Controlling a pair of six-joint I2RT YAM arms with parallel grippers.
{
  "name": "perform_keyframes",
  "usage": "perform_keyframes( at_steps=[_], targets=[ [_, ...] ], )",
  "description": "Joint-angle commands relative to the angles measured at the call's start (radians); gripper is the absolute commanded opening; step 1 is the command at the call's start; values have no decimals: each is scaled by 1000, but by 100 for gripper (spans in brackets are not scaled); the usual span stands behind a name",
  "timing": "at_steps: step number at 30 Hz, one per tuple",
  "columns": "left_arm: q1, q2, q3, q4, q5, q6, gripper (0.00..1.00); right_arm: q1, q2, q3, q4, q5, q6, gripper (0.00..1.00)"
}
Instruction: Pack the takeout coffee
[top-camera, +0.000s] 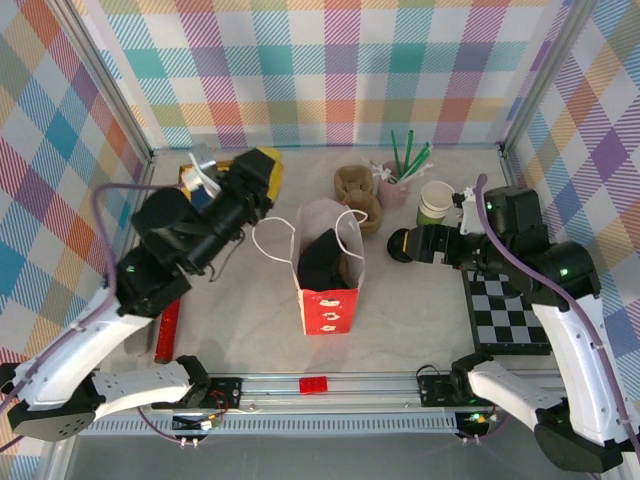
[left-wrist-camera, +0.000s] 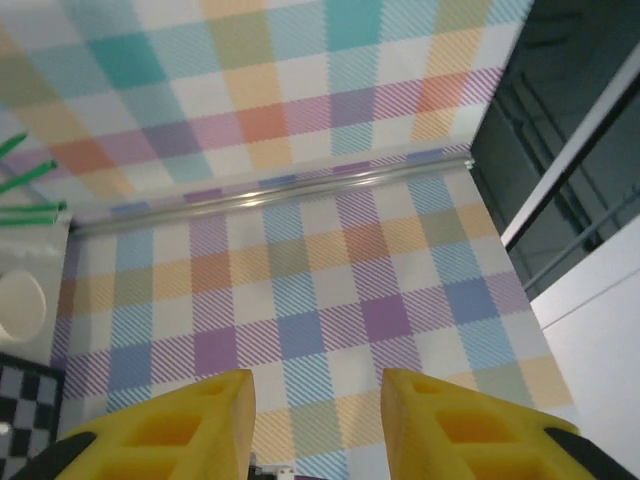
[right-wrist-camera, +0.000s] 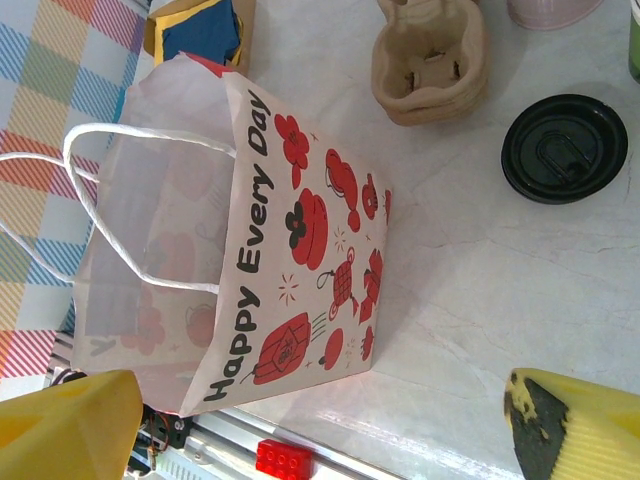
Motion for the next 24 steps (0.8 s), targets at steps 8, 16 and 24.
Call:
perform_keyframes(
  at_steps=[8,16,24],
  targets=[
    [8,127,337,-594,-115,535,49,42,36,13,0,-4,-20,94],
    [9,175,412,-791,-267,636,53,92,75,24,-3,31,-26,94],
    [9,162,402,-864,-348,686,63,158,122,31,4,64,-30,95]
  ],
)
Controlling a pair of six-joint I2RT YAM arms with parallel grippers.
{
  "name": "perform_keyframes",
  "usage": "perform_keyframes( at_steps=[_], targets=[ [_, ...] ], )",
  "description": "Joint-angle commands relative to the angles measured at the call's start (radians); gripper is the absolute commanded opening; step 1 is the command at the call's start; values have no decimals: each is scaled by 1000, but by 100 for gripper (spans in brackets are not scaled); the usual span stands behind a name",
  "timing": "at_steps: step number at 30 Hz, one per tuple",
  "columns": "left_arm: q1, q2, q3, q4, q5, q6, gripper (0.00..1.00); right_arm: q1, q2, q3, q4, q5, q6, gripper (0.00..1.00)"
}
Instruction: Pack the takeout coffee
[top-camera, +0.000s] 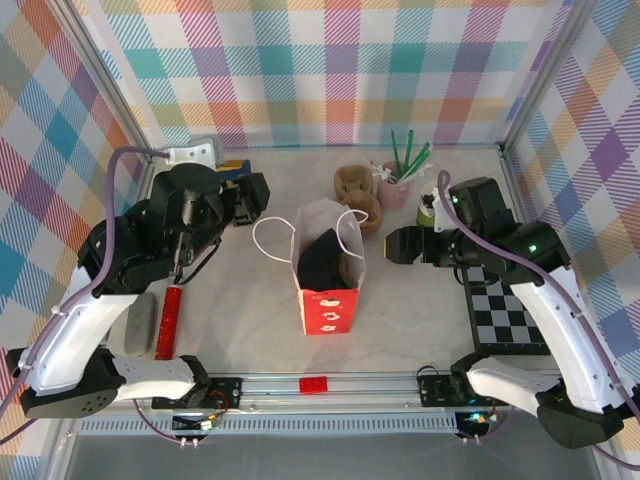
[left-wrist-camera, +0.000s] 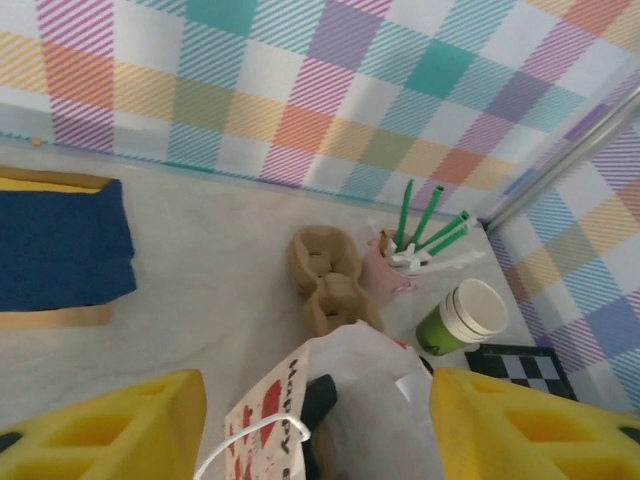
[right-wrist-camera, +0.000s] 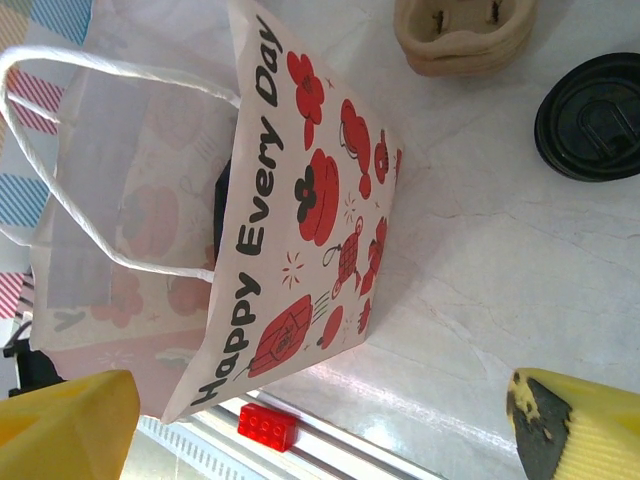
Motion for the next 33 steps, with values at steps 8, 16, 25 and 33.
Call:
perform_keyframes(
  at_steps=[8,16,25,33],
  targets=[
    [10,65,12,-125,33,77,71,96,71,58,-6,64,-19,95],
    [11,112,-11,-151,81,83,71,196,179,169,-93,140,-44,95],
    [37,110,-137,-143,149,82,71,259,294,269,-122,203,-37,91],
    [55,130,-234,-89,237,74,66,264,338,273,-127,220,-31,69]
  ],
)
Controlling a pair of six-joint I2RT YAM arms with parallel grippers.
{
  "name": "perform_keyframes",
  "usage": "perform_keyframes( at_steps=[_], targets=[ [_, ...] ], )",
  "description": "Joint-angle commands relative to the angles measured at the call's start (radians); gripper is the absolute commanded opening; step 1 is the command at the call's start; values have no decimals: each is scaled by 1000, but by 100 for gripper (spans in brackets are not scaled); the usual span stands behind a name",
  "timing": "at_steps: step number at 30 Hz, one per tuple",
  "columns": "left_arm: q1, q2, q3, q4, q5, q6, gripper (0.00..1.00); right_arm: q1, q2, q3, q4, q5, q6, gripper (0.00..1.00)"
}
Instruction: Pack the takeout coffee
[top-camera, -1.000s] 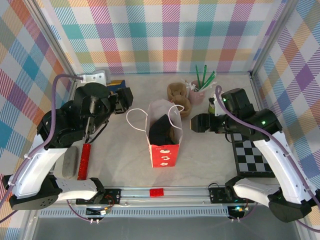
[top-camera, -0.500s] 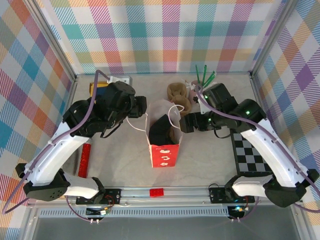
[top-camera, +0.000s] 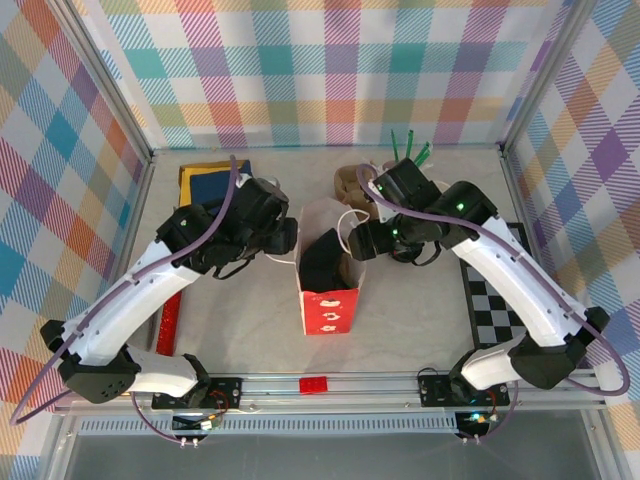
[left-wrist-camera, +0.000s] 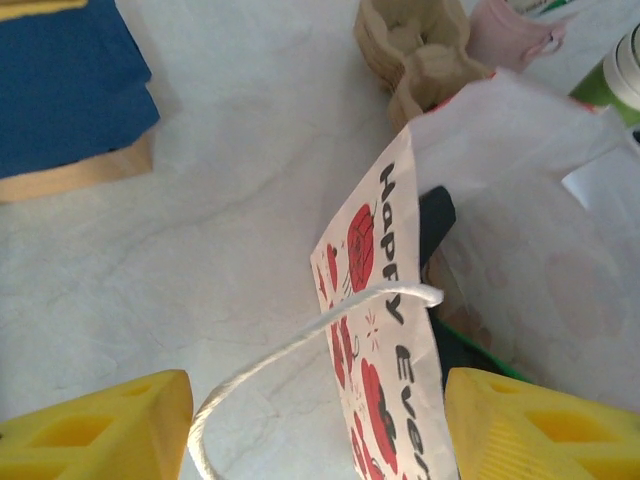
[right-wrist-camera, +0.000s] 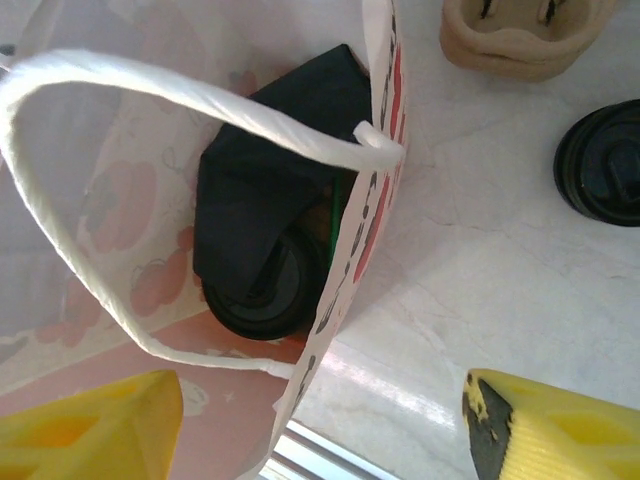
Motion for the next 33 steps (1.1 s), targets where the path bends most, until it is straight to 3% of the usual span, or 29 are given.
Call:
perform_keyframes(
  at_steps=[1,21,33],
  targets=[
    [17,13,-24,34,57,4,65,11,8,14,-19,17,3,67],
    [25,31,-58,61,77,0,63,11,58,-46,27,63,0,54],
    [27,25,-88,78,84,-3,55,10,80,-68,43,52,-4,42]
  ],
)
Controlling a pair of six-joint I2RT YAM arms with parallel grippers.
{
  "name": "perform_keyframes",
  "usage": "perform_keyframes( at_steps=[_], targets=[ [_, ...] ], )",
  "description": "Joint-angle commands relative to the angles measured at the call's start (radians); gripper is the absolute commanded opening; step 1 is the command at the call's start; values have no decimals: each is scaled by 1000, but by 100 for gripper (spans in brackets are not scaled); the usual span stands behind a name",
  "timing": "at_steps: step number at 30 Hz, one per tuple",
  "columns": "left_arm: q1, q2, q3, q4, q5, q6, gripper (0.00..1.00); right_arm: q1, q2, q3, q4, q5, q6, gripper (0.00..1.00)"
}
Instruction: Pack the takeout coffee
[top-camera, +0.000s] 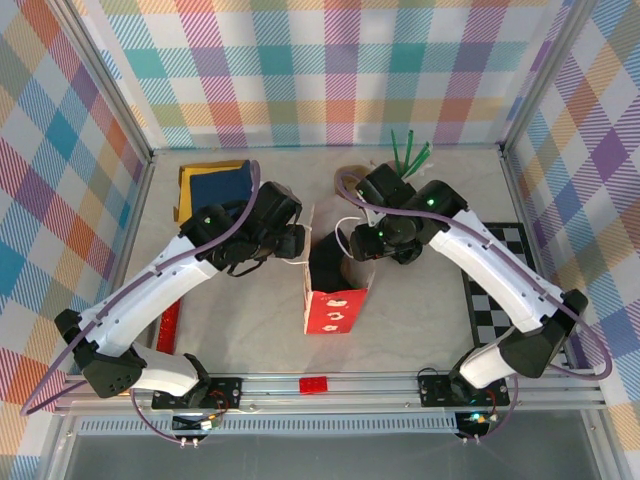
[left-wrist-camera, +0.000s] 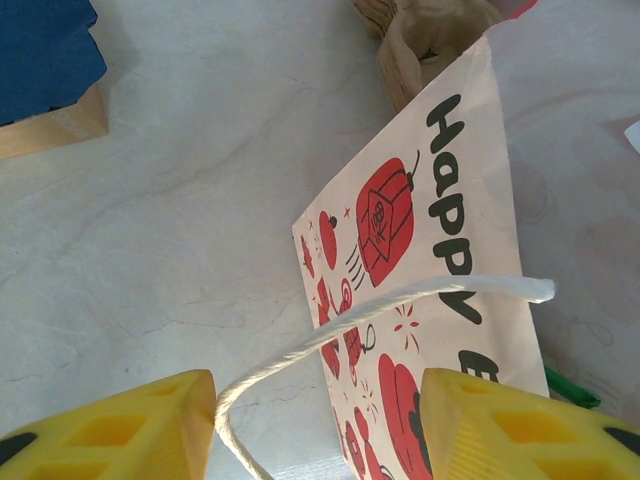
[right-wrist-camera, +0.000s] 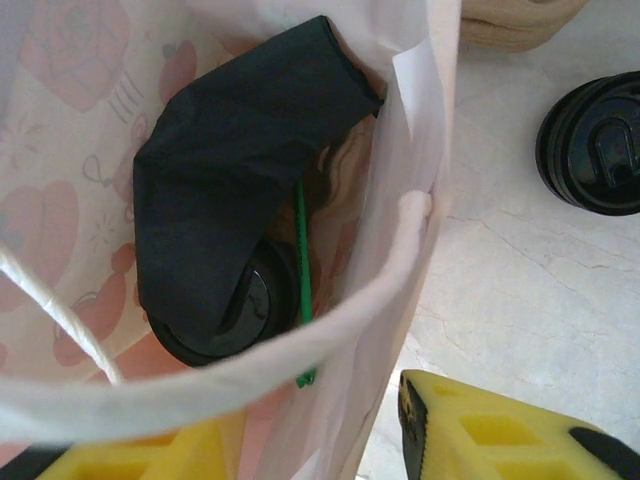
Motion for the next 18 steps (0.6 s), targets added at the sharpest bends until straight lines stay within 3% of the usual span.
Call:
perform_keyframes(
  at_steps=[1,6,18],
  targets=[
    [13,-18,-9,12,15,-2,53,7,6,-5,5,4,-7,39],
    [14,-19,-21,21,19,-1,48,8,6,-2,3,8,-6,28],
    [15,-29,-41,37,21,-7,47,9,-3,-3,0,27,-5,12]
  ],
)
